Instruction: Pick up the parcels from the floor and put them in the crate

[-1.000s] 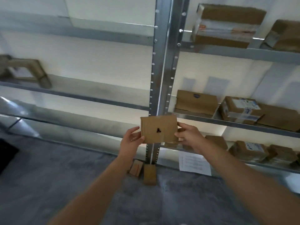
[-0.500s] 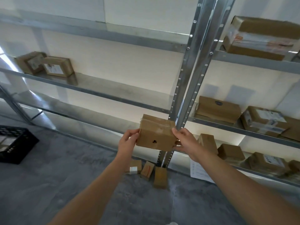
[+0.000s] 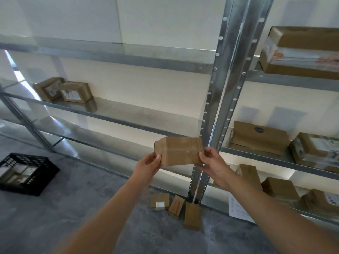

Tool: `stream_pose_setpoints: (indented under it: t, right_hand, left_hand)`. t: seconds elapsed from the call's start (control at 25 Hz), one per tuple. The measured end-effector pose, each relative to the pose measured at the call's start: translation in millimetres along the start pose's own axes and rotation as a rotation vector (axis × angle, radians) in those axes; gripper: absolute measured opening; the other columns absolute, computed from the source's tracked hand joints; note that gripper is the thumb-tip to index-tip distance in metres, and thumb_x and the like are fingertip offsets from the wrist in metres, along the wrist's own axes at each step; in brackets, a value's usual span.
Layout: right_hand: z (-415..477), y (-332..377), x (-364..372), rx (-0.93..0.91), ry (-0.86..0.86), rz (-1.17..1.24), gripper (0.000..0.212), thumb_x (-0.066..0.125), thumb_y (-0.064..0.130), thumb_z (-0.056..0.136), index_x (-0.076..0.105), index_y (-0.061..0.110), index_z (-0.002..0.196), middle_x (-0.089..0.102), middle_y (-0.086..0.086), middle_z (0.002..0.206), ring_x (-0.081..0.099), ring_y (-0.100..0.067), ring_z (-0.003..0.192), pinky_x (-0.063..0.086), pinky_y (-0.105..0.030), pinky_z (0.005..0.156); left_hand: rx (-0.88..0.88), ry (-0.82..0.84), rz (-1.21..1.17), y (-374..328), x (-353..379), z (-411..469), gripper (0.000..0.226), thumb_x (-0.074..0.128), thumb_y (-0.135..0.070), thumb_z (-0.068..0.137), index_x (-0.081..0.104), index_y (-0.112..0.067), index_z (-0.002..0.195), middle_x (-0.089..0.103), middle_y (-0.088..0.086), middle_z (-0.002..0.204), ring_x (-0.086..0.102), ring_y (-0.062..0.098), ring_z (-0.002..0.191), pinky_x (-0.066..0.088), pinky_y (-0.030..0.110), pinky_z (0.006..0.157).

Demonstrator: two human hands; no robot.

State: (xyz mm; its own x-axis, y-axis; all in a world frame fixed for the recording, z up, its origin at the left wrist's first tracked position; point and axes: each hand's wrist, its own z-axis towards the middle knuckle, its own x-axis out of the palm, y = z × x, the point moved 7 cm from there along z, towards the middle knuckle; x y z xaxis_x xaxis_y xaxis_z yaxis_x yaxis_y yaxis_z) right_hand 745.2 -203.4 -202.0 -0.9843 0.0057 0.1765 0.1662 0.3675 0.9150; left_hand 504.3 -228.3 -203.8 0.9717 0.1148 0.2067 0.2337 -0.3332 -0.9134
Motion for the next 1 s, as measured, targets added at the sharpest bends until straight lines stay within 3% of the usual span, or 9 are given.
stream_pose_setpoints:
  t: [0.12, 0.28, 0.44, 0.56, 0.64, 0.76, 0.88, 0.96, 1.0]
  right_hand:
    - [24.2, 13.3, 2.2, 0.014, 0.000, -0.027, 0.035, 0.053, 0.011, 0.099, 0.049, 0.025, 0.131, 0.056, -0.003, 0.126, 0.054, -0.027, 0.123, 0.048, -0.052, 0.103]
    - [52.3, 24.7, 10.1, -0.041, -0.047, 0.044, 0.053, 0.049, 0.007, 0.101, 0.039, 0.033, 0.146, 0.051, -0.002, 0.137, 0.053, -0.025, 0.126, 0.047, -0.052, 0.104]
    - [77.8, 30.7, 17.2, -0.053, -0.067, 0.009, 0.029, 0.055, 0.016, 0.099, 0.045, 0.027, 0.124, 0.056, -0.001, 0.126, 0.063, -0.015, 0.104, 0.057, -0.033, 0.089]
    - [87.6, 29.2, 26.1, -0.035, 0.014, -0.101, 0.012, 0.052, 0.024, 0.101, 0.054, 0.029, 0.112, 0.061, -0.002, 0.117, 0.063, -0.011, 0.097, 0.055, -0.022, 0.072]
    - [89.8, 30.6, 30.9, -0.038, 0.042, -0.134, 0.012, 0.049, 0.029, 0.102, 0.059, 0.036, 0.107, 0.064, 0.004, 0.114, 0.063, -0.010, 0.100, 0.056, -0.024, 0.074]
    - [88.6, 23.7, 56.1, 0.057, 0.202, -0.084, 0.028, 0.041, 0.041, 0.104, 0.066, 0.034, 0.115, 0.071, 0.004, 0.114, 0.063, -0.015, 0.110, 0.055, -0.037, 0.093]
    - [86.0, 23.1, 93.1, 0.130, 0.357, 0.066, 0.042, 0.037, 0.051, 0.102, 0.067, 0.030, 0.121, 0.073, 0.002, 0.115, 0.065, -0.016, 0.111, 0.058, -0.036, 0.084]
    - [86.3, 26.0, 113.4, 0.124, 0.350, 0.065, 0.049, 0.029, 0.055, 0.102, 0.064, 0.028, 0.124, 0.070, 0.000, 0.120, 0.065, -0.017, 0.111, 0.058, -0.038, 0.082]
    - [86.5, 26.5, 125.1, 0.106, 0.297, 0.040, 0.054, 0.024, 0.057, 0.102, 0.064, 0.026, 0.122, 0.069, -0.002, 0.119, 0.066, -0.018, 0.108, 0.059, -0.037, 0.077]
  left_hand:
    - [0.070, -0.020, -0.059, -20.8, 8.4, 10.2, 0.042, 0.065, -0.002, 0.089, 0.053, -0.002, 0.129, 0.064, 0.017, 0.124, 0.062, 0.031, 0.116, 0.047, 0.043, 0.105]
    - [0.066, 0.074, -0.038, -33.4, 26.7, 19.2, 0.046, 0.065, 0.010, 0.084, 0.048, 0.002, 0.127, 0.065, 0.017, 0.124, 0.063, 0.030, 0.116, 0.052, 0.039, 0.099]
    - [0.055, 0.063, -0.054, -39.9, 32.5, 32.3, 0.043, 0.063, 0.008, 0.086, 0.047, 0.001, 0.126, 0.064, 0.019, 0.126, 0.059, 0.033, 0.119, 0.049, 0.040, 0.102]
    - [0.019, 0.053, -0.112, -37.2, 26.2, 40.4, 0.032, 0.062, -0.011, 0.092, 0.051, -0.004, 0.120, 0.063, 0.017, 0.123, 0.061, 0.030, 0.116, 0.051, 0.036, 0.098]
    - [0.014, 0.053, -0.128, -30.2, 18.0, 43.1, 0.036, 0.054, -0.025, 0.098, 0.053, 0.001, 0.124, 0.063, 0.017, 0.125, 0.062, 0.029, 0.117, 0.048, 0.039, 0.103]
    - [0.056, -0.130, -0.046, -23.1, -4.8, 40.0, 0.031, 0.061, -0.018, 0.093, 0.058, -0.004, 0.122, 0.064, 0.019, 0.122, 0.066, 0.027, 0.110, 0.048, 0.041, 0.103]
    - [0.061, -0.282, 0.086, -25.0, -37.8, 40.9, 0.079, 0.077, -0.028, 0.079, 0.033, -0.021, 0.144, 0.050, -0.001, 0.131, 0.051, 0.017, 0.119, 0.041, 0.044, 0.104]
    - [0.053, -0.214, 0.031, -30.9, -52.1, 44.2, 0.105, 0.082, -0.040, 0.071, 0.014, -0.032, 0.150, 0.039, -0.009, 0.138, 0.042, 0.011, 0.124, 0.038, 0.043, 0.106]
    - [0.077, -0.154, 0.013, -35.9, -58.8, 43.8, 0.108, 0.085, -0.046, 0.065, 0.018, -0.030, 0.149, 0.043, -0.008, 0.142, 0.047, 0.008, 0.123, 0.043, 0.033, 0.100]
